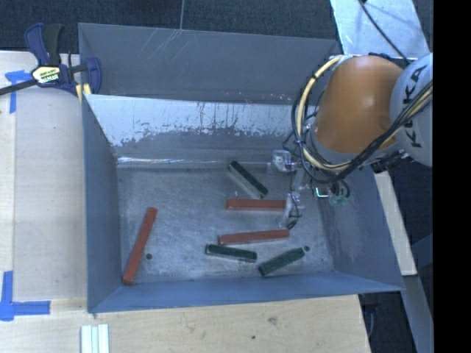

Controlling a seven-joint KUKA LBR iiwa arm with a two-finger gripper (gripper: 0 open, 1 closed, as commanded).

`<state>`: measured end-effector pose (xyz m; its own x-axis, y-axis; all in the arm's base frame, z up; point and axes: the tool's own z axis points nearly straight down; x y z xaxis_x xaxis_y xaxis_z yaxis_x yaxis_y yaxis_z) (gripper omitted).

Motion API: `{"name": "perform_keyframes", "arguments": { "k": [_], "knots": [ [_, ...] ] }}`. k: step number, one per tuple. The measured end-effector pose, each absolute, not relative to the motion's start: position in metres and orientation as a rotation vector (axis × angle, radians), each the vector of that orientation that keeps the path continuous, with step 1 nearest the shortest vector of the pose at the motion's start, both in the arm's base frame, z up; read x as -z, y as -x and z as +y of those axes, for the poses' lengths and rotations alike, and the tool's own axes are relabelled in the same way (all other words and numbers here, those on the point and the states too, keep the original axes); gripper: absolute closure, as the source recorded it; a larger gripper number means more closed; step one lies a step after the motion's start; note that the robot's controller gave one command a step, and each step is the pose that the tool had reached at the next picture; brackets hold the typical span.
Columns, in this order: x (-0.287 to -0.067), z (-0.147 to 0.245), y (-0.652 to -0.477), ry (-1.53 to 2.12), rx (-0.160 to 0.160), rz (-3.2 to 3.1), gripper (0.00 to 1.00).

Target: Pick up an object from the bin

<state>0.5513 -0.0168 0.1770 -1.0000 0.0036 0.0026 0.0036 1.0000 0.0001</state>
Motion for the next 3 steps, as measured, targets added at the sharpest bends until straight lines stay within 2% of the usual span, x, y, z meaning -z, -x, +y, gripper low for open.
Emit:
{"name": "perform_keyframes", "arguments": {
  "k": [1,2,3],
  "knots": [
    [-0.066,-0.043,-0.605,0.024,-0.001,-3.142,0.00],
    [-0.072,-0.043,-0.607,0.023,-0.001,-3.149,1.00],
    [-0.213,-0.062,-0.584,-0.105,-0.004,-3.152,1.00]
  ]
}}
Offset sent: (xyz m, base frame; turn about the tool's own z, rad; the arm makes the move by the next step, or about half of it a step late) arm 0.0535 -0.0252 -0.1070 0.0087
